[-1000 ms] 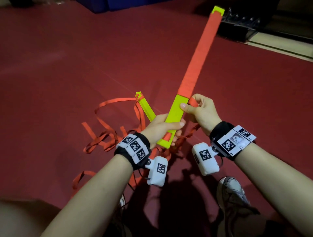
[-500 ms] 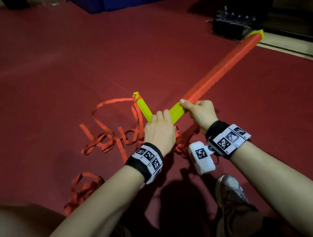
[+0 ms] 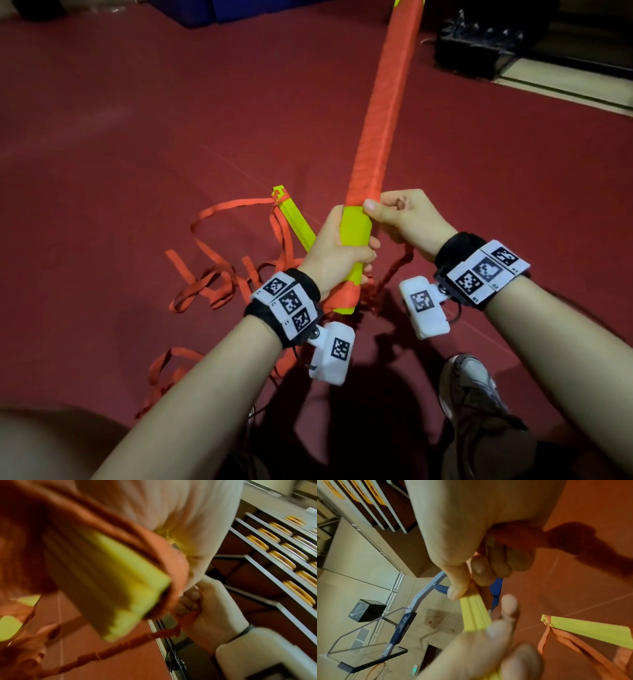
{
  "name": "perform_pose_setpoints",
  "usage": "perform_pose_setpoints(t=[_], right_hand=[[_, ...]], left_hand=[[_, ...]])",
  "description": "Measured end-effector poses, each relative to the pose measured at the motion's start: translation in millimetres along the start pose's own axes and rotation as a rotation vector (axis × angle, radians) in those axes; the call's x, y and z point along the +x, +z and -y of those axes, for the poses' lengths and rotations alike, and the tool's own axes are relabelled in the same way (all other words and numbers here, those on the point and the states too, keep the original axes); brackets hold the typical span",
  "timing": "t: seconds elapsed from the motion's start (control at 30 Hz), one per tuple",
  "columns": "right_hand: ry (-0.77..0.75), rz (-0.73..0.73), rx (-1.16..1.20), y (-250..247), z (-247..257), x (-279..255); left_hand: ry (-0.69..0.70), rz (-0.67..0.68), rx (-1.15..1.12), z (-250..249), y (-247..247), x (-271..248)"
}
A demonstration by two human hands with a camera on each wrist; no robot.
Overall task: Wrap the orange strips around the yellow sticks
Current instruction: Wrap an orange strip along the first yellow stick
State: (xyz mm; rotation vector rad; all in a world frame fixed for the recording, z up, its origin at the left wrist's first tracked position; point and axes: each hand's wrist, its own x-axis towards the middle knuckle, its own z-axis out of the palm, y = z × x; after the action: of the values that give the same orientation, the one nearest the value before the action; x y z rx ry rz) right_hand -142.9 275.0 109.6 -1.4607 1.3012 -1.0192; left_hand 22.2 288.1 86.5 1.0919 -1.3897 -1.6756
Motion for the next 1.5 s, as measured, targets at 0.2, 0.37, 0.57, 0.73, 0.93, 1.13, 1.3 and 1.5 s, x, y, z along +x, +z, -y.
perform_pose_setpoints(t=[0.2,0.37,0.57,0.73,0.93,1.13,1.3,1.5], right_hand=[[0.064,-0.1,-0.298,-19,2,5],[0.152,-0.292,-0.721,-30,7,4],[0.046,-0.704,-0.912,-61,32,1],[-0.015,-0.772,-0.564,-66,37,6],[0.038,-0.336,-0.437,-23,11,12],[0.203,-0.017,-0.022,17,-17,7],[0.245,-0.073,0.096,9,-13,7],[0.208,-0.097,-0.056,-5,-12,7]], left_hand=[[0.068,-0.132,0.076,12,-17,1],[0.065,-0.179,0.107,19,-19,4],[0.099,-0.221,0.147,21,-21,8],[0.112,-0.215,0.172,27,-21,8],[0.049,-0.157,0.11,26,-13,2],[-0.006,-0.068,0.031,16,-9,-5],[-0.021,-0.015,0.023,11,-11,-7],[-0.033,-0.02,0.045,8,-10,-6]])
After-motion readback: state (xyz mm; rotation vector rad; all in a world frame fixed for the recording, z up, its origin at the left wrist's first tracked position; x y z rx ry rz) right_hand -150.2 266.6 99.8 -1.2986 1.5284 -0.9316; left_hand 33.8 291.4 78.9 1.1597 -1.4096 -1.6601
